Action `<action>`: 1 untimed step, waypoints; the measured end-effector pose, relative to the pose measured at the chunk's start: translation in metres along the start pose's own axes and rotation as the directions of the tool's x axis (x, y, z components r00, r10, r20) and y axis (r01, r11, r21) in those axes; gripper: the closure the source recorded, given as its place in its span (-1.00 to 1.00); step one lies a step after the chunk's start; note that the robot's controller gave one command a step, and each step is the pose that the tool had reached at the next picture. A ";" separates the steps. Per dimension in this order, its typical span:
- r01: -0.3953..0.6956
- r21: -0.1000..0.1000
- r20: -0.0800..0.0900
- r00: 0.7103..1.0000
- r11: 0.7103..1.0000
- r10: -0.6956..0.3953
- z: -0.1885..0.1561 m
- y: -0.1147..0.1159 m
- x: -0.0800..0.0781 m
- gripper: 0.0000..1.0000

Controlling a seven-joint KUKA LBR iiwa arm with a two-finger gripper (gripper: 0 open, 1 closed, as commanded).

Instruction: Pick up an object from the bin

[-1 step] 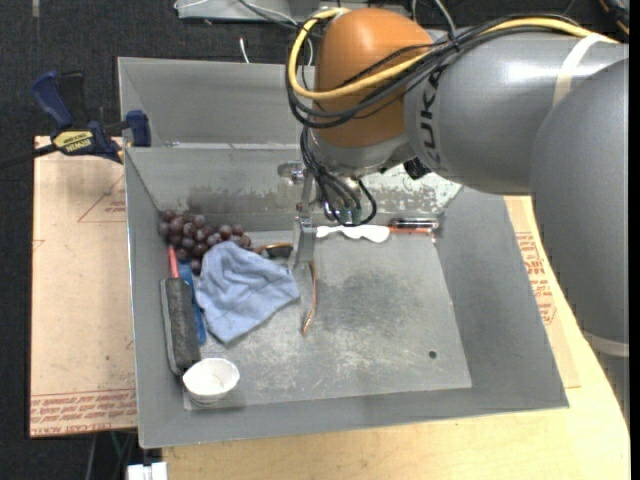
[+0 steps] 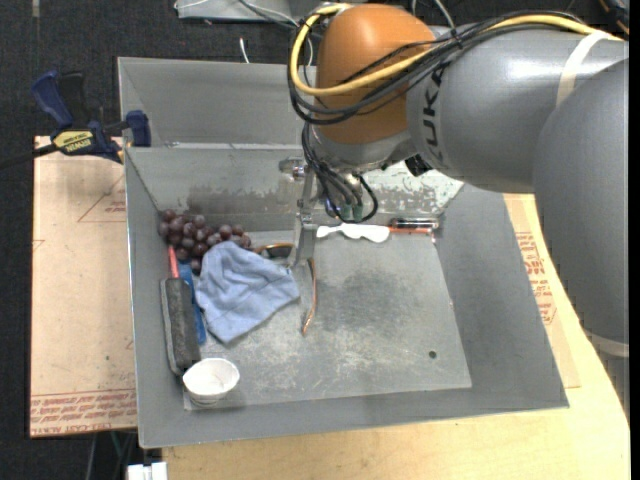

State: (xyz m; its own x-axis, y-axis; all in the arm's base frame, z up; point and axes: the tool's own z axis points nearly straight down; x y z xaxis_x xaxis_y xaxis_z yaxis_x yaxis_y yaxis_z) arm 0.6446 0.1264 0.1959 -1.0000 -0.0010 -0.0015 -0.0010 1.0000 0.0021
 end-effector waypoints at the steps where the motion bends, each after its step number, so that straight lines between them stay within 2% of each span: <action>1: 0.116 -0.003 0.000 0.993 0.993 -0.116 0.110 0.047 0.010 1.00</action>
Offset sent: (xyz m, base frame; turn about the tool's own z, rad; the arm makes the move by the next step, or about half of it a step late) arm 0.0000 0.0000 0.0000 0.0000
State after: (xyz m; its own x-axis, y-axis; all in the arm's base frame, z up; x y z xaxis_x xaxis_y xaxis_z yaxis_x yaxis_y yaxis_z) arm 0.6344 0.1735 0.0864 -0.9931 -0.1173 -0.0020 -0.1173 0.9931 0.0048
